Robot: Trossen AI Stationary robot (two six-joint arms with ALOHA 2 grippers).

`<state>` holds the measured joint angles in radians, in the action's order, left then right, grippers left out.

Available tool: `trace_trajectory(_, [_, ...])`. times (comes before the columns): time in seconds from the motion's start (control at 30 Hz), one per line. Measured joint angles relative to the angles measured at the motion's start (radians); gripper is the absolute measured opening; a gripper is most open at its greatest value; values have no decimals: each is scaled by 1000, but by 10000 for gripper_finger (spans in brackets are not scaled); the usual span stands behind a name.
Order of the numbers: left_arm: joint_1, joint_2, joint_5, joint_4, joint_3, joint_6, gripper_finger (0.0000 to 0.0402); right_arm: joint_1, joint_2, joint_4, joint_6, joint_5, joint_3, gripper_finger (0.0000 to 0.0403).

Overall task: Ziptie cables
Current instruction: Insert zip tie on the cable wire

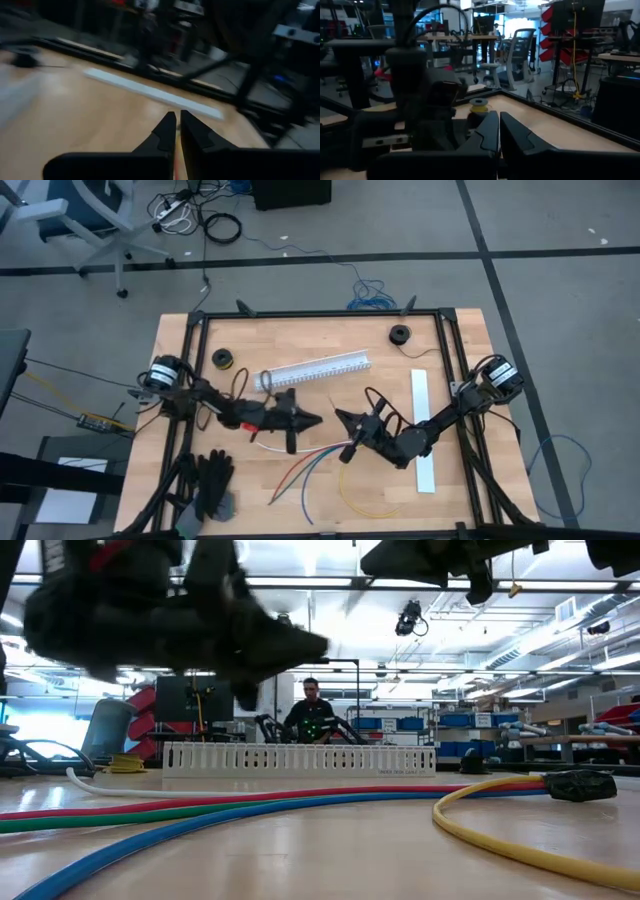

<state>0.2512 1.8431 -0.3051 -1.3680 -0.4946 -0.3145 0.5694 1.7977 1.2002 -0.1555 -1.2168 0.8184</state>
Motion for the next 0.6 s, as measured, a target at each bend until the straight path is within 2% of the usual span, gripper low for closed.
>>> trace_trajectory(0.17, [103, 0, -270, -194, 91, 83, 0, 0, 0, 15, 22, 11, 0, 0])
trace_trajectory(0.23, [127, 0, -328, -202, 85, 143, 0, -5, 0, 27, 29, 27, 0, 0])
trace_trajectory(0.47, [124, 36, -337, -186, 16, 275, 0, -57, 0, 135, 26, 111, 0, 0])
trace_trajectory(0.6, [95, 48, -338, -186, -5, 238, 0, -95, 0, 172, 23, 146, 0, 0])
